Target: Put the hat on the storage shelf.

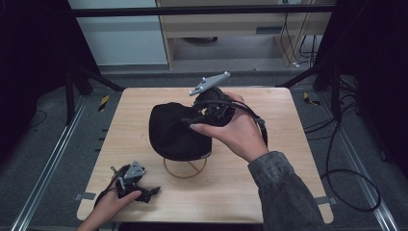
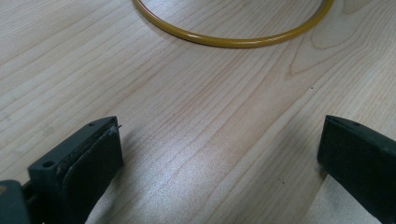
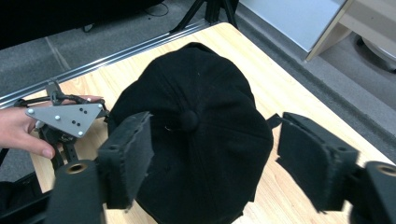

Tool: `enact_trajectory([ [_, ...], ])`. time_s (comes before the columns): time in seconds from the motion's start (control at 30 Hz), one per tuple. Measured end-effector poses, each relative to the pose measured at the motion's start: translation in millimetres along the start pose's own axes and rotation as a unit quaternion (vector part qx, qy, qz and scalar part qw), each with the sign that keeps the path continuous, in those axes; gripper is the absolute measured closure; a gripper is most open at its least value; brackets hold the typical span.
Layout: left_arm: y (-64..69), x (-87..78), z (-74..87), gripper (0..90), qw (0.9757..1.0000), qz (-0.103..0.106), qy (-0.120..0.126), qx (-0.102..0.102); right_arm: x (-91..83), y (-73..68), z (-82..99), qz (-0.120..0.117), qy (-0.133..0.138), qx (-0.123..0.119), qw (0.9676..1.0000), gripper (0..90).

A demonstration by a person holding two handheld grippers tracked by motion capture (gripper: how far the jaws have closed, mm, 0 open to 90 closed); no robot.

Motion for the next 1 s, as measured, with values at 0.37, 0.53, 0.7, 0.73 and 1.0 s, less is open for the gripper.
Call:
enact_trajectory([
  [0.37, 0.3, -0.1, 0.0, 0.0, 1.0, 0.0, 0.0, 0.001, -9.9, 5.1, 24.3, 0.012, 0.002, 0.023, 0.9997, 18.3],
  [0.53, 0.4, -0.1, 0.1, 0.0, 1.0, 0.0, 0.0, 0.001, -14.5, 6.9, 31.5, 0.015, 0.005, 0.027, 0.9995, 16.0],
  [0.7, 0.6, -0.1, 0.1, 0.0, 1.0, 0.001, 0.0, 0.0, -18.4, 9.1, 39.6, 0.019, 0.01, 0.033, 0.9992, 13.0],
  [0.73, 0.6, -0.1, 0.1, 0.0, 1.0, 0.001, 0.0, 0.0, -18.3, 9.3, 41.5, 0.02, 0.011, 0.031, 0.9992, 12.5],
  [1.0, 0.7, -0.1, 0.2, 0.0, 1.0, 0.001, 0.0, 0.001, -18.8, 11.2, 56.3, 0.026, 0.015, 0.028, 0.9992, 7.9],
])
Point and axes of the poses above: each handheld gripper's, and its own axes: x roughly forward along the jaws, z roughly out of its underside, y roughly to its right, the point moved 5 cm from there along x, roughly forward along the jaws, and after that the axes turned 2 degrees about -x, right-handed, at the moved point
